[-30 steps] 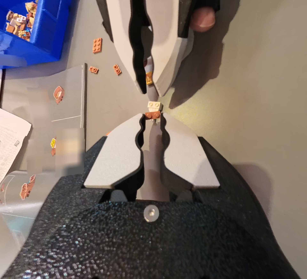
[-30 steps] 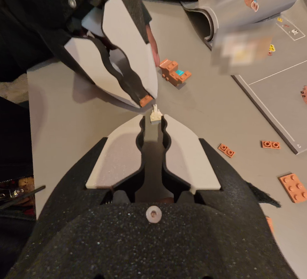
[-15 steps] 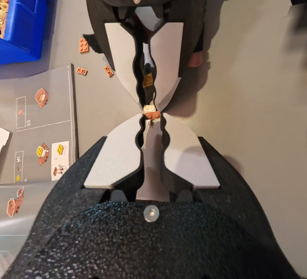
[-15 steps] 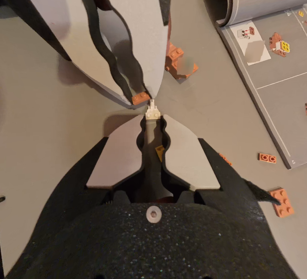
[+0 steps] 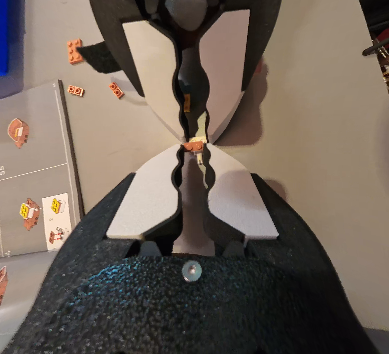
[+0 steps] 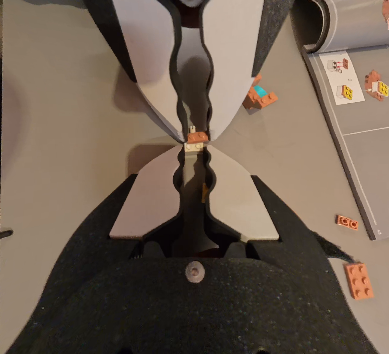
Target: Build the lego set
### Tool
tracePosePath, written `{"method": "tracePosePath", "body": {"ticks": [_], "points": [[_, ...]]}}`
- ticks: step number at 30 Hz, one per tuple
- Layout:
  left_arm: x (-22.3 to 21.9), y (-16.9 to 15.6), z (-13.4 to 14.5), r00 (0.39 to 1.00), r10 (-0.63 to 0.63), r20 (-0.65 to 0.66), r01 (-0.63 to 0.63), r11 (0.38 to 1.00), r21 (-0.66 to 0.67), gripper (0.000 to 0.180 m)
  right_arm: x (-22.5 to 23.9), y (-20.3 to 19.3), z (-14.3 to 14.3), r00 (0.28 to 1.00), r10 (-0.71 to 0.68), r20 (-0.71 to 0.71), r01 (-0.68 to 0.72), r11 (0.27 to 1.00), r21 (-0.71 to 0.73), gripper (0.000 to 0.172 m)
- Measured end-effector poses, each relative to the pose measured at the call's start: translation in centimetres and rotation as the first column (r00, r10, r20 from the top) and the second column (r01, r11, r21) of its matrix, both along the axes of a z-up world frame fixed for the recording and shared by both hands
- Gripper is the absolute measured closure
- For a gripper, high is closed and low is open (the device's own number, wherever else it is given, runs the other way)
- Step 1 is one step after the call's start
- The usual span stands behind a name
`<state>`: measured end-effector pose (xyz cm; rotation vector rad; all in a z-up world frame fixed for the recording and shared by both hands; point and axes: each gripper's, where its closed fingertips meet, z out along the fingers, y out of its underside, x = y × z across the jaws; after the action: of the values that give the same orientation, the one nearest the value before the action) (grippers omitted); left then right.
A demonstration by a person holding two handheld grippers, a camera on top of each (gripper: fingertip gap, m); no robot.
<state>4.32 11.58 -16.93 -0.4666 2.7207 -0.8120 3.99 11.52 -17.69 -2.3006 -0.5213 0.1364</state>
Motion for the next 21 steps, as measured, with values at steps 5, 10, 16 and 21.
{"method": "tracePosePath", "body": {"ticks": [5,10,16,21], "points": [[-0.45,-0.38,-0.42,0.999,-0.016,-0.04,0.016,1.0,0.002,0.164,-0.08,-0.1,-0.05,1.0,0.012,-0.012,-0.012,1.0,-0.008,0.156],[-0.5,-0.46,-0.5,0.998,-0.015,-0.06,0.015,1.0,0.006,0.164,-0.29,-0.27,-0.07,0.999,0.032,-0.018,-0.032,0.999,-0.013,0.154],[-0.54,-0.59,-0.5,0.998,-0.016,-0.068,0.017,1.0,0.012,0.164,-0.39,-0.4,-0.08,0.999,0.043,-0.021,-0.043,0.999,-0.014,0.148],[-0.43,-0.61,-0.54,0.997,-0.015,-0.072,0.017,1.0,0.025,0.164,-0.33,-0.44,-0.07,0.999,0.041,-0.017,-0.042,0.999,-0.011,0.146]]}}
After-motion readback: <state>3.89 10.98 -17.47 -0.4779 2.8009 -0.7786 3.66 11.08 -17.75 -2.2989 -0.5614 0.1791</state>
